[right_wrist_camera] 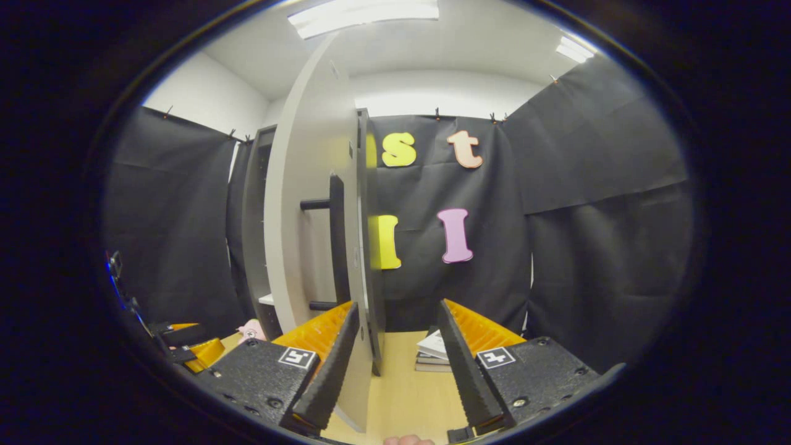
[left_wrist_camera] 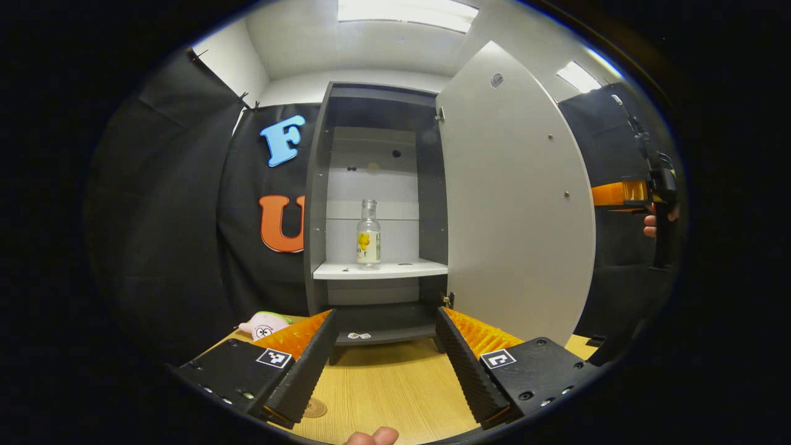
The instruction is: Open the cabinet door with the right hand, grasp the bottle in the cabinet with the left hand and place it on the coaster, then close the cabinet door with the right hand.
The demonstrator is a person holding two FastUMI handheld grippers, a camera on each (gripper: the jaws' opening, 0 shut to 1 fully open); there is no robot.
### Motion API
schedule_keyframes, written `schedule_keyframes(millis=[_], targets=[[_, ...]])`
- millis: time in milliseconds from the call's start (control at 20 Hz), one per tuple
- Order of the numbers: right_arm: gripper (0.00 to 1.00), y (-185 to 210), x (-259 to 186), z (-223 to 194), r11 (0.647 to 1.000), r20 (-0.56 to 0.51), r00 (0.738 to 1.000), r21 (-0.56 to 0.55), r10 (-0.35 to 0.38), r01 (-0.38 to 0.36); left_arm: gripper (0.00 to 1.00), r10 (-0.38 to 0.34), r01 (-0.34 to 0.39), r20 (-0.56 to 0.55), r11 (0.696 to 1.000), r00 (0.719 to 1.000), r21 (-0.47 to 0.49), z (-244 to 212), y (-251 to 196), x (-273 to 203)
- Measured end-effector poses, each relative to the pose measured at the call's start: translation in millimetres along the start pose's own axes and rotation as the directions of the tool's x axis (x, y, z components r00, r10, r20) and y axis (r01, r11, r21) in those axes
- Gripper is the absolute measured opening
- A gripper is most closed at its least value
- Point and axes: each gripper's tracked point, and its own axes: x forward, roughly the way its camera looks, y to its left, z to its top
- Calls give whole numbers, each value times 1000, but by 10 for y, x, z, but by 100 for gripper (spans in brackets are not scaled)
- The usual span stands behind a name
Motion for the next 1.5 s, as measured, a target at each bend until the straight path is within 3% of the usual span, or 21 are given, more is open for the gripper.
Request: schedule_keyframes(millis=[350, 700, 1050, 1500], targets=[[86, -33, 33, 17, 1000, 23, 1000, 5, 12, -12, 95, 16, -22, 104, 999, 994, 48, 683, 121, 714], [86, -50, 61, -16, 1000, 28, 1000, 15, 13, -13, 95, 52, -51, 149, 999, 987, -13, 1183, 241, 1769], [86, -73, 100, 8, 1000, 22, 1000, 15, 1, -1, 95, 89, -89, 92, 996, 992, -4, 1184, 494, 2780], [86, -116, 142, 46, 1000, 17, 1000, -21, -21, 22, 95, 122, -122, 54, 992, 991, 8, 988, 638, 3530]])
